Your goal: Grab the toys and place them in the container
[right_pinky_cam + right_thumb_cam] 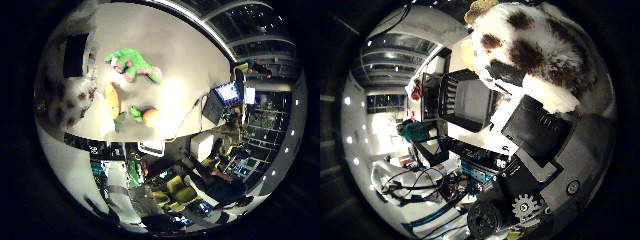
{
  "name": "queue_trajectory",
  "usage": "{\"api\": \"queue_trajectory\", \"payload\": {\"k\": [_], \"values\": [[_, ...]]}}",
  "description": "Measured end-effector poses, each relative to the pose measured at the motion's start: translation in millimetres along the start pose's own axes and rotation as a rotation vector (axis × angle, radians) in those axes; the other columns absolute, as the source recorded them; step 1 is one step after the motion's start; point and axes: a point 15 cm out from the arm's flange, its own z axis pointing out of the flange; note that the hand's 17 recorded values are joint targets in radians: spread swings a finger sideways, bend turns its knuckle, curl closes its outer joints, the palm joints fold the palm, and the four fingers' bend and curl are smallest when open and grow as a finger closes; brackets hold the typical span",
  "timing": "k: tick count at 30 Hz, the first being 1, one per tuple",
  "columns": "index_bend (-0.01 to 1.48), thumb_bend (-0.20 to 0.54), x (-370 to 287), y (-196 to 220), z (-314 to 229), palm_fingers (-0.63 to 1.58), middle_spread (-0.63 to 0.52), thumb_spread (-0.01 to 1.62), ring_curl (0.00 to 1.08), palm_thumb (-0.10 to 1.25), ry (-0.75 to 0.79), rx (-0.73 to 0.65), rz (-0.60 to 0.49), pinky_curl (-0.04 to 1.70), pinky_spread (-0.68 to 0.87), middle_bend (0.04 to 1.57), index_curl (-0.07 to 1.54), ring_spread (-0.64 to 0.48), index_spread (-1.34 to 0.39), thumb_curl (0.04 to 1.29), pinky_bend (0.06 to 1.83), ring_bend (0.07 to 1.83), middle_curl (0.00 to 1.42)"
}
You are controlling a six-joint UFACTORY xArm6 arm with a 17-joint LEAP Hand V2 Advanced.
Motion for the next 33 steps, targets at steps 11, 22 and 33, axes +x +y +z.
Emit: {"api": "queue_trajectory", "payload": {"k": [11, 22, 33], "values": [[1.11, -0.029, -119, -67, 8, 1.19, -0.09, 1.04, 0.56, 0.92, -0.074, 0.209, -0.162, 1.07, -0.25, 1.33, 0.65, -0.16, -0.21, 0.57, 1.05, 1.43, 0.57], [0.38, -0.034, -136, 10, 100, -0.25, -0.03, 1.09, 0.23, 0.73, -0.114, -0.137, -0.346, 0.70, 0.18, 0.46, 0.35, 0.07, -0.49, 0.42, 0.62, 0.57, 0.29], [0.17, -0.025, -69, -4, 60, -0.04, 0.02, 1.00, 0.17, 0.65, -0.107, -0.009, -0.321, 0.45, 0.43, 0.17, 0.29, 0.17, -0.51, 0.35, 0.39, 0.27, 0.26]]}}
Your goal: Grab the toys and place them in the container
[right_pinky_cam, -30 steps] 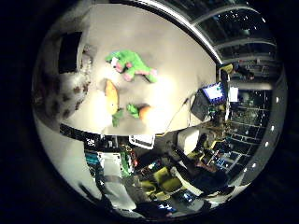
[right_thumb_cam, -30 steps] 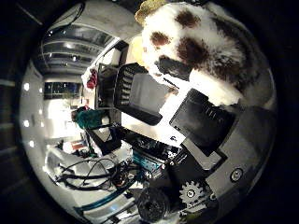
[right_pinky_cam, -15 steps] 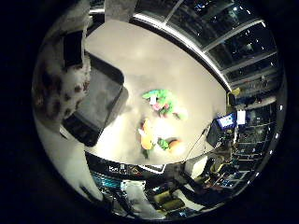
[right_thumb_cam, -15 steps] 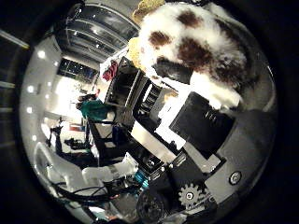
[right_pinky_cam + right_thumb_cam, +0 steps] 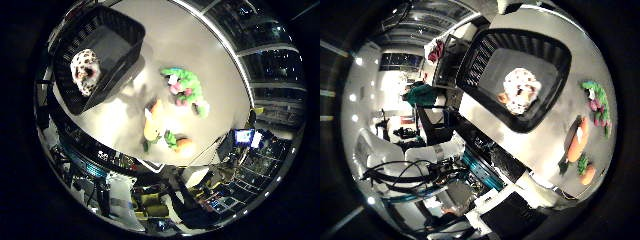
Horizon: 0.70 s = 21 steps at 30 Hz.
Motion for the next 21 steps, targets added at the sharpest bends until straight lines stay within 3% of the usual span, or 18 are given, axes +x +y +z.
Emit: {"api": "queue_trajectory", "payload": {"k": [8, 11, 21], "values": [[0.18, -0.026, 58, 45, -16, 0.05, 0.01, 0.99, 0.20, 0.65, 0.026, 0.019, 0.067, 0.40, 0.43, 0.18, 0.29, 0.16, -0.50, 0.34, 0.37, 0.27, 0.27], [0.13, -0.026, 92, 73, -16, 0.16, 0.00, 0.99, 0.23, 0.66, 0.039, 0.012, 0.113, 0.39, 0.43, 0.21, 0.27, 0.11, -0.48, 0.34, 0.37, 0.38, 0.28], [0.16, -0.024, 191, 189, 23, 0.13, -0.02, 0.99, 0.23, 0.69, 0.132, -0.172, 0.143, 0.36, 0.41, 0.22, 0.26, 0.08, -0.46, 0.34, 0.39, 0.34, 0.32]]}}
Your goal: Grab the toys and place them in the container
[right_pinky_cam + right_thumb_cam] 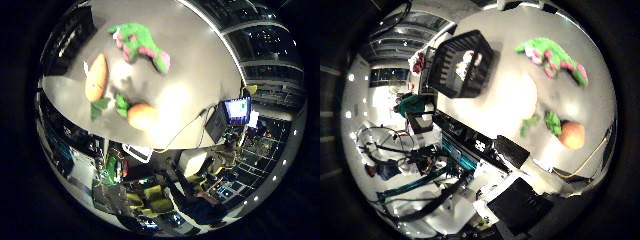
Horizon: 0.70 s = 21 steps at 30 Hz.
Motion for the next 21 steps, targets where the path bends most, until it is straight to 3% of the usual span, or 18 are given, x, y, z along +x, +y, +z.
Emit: {"api": "queue_trajectory", "payload": {"k": [8, 21], "values": [[0.15, -0.025, 39, 44, 53, 0.11, -0.02, 0.97, 0.24, 0.71, 0.113, -0.070, -0.031, 0.34, 0.40, 0.20, 0.26, 0.09, -0.45, 0.35, 0.39, 0.31, 0.32], [0.15, -0.025, 59, 57, 112, 0.09, -0.02, 0.95, 0.25, 0.74, 0.146, -0.098, -0.063, 0.33, 0.39, 0.20, 0.25, 0.09, -0.44, 0.36, 0.41, 0.31, 0.33]]}}
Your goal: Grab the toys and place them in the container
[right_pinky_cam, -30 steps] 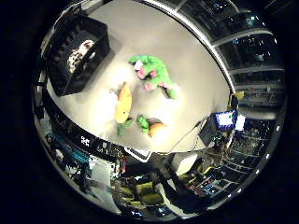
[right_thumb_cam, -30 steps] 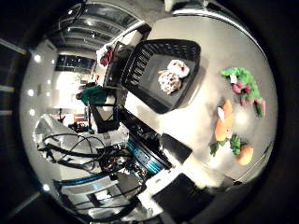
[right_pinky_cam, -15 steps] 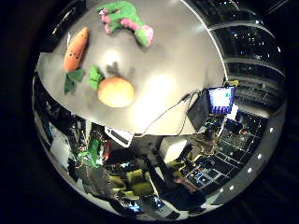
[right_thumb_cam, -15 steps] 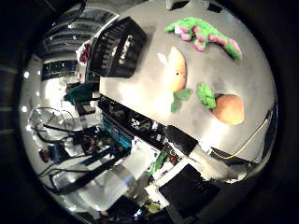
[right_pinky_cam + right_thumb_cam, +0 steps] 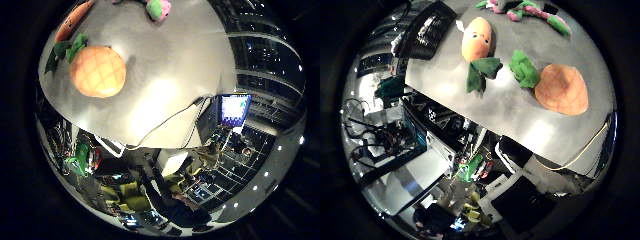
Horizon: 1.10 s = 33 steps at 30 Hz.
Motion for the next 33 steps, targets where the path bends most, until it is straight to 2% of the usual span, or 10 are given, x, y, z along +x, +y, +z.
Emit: {"api": "queue_trajectory", "payload": {"k": [6, 20, 22, 32, 33], "values": [[0.15, -0.025, 19, 4, 16, 0.11, -0.03, 0.95, 0.25, 0.75, 0.002, -0.015, 0.009, 0.32, 0.38, 0.21, 0.24, 0.08, -0.44, 0.36, 0.41, 0.32, 0.34], [0.15, -0.022, 55, 13, 50, 0.20, -0.06, 0.94, 0.27, 0.78, -0.042, -0.054, 0.052, 0.31, 0.29, 0.25, 0.24, -0.04, -0.42, 0.37, 0.40, 0.38, 0.34], [0.15, -0.021, 55, 12, 53, 0.28, -0.08, 0.94, 0.27, 0.80, -0.043, -0.053, 0.050, 0.30, 0.22, 0.31, 0.25, -0.10, -0.41, 0.38, 0.38, 0.40, 0.35], [0.15, -0.021, 51, 10, 58, 0.49, -0.13, 0.92, 0.30, 0.83, -0.051, -0.055, 0.042, 0.28, 0.00, 0.36, 0.25, -0.23, -0.38, 0.39, 0.41, 0.59, 0.36], [0.14, -0.018, 50, 11, 59, 0.60, -0.15, 0.92, 0.31, 0.85, -0.053, -0.057, 0.042, 0.28, -0.05, 0.38, 0.24, -0.25, -0.39, 0.39, 0.45, 0.65, 0.37]]}}
